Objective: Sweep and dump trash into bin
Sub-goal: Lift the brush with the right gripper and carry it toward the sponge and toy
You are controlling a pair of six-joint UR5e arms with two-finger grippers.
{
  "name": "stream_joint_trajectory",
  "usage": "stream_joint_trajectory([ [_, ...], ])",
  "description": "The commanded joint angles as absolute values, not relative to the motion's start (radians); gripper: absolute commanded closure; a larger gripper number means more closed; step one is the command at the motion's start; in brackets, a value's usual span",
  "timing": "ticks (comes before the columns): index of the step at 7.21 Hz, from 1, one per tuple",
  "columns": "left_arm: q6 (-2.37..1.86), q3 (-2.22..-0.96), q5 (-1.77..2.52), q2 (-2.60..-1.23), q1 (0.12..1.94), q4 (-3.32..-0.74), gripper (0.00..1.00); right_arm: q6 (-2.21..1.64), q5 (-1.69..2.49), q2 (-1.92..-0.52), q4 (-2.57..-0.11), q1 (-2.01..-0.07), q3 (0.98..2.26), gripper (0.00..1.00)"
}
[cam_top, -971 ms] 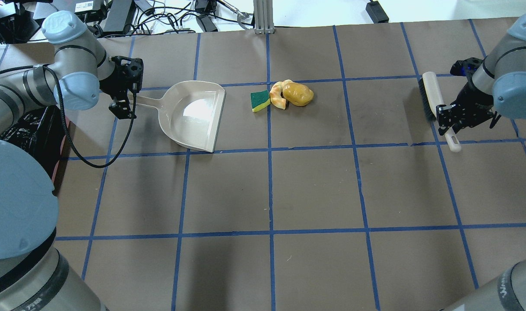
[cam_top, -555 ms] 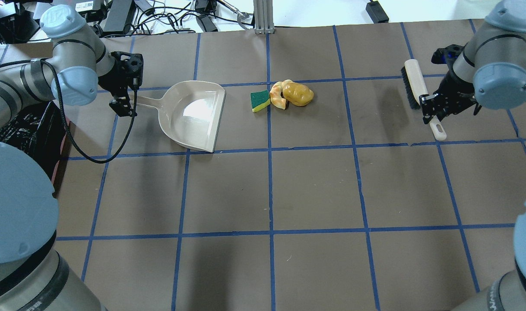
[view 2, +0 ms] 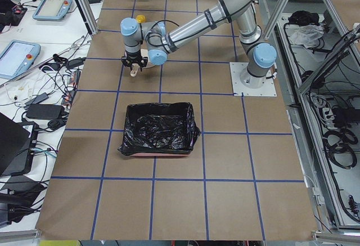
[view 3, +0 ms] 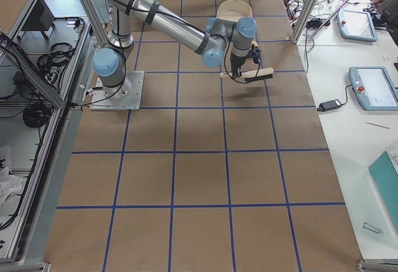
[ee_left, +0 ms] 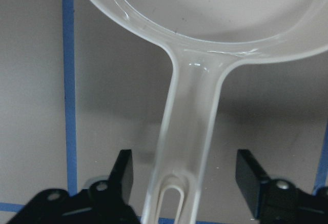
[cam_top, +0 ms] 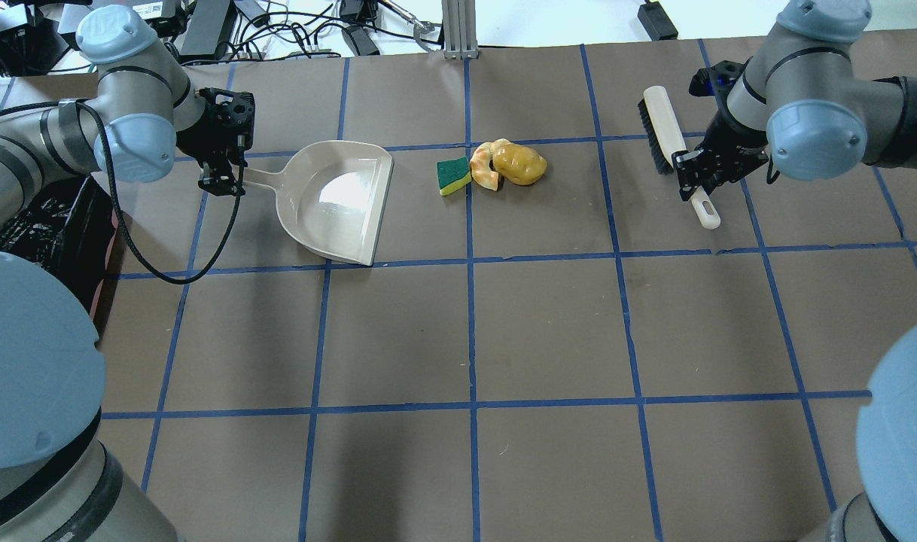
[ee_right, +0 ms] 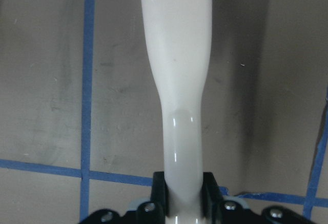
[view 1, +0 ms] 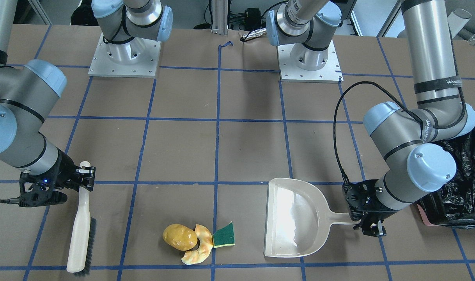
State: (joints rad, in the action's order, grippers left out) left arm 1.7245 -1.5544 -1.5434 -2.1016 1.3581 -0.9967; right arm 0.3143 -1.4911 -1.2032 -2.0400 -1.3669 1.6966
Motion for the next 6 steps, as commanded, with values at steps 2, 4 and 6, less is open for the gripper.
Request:
stream_joint_trajectory([
  [2,1.736,-1.554,-1.549,-2.097,1.359,-0.989,0.91,0.275,-1.486,-1.201,-2.026,-1.441,1.684,1.0],
  [4,1.802,-1.555,-1.595,-2.083,1.362,-0.991,0.98,0.197,-1.488,-1.169,-2.034,-1.489,1.657,1.0],
  [6,1.825,-1.559,-1.621,-2.08,1.362,-1.002,0.99,0.044,-1.503,-1.157,-2.026,-1.547,1.629,1.0],
])
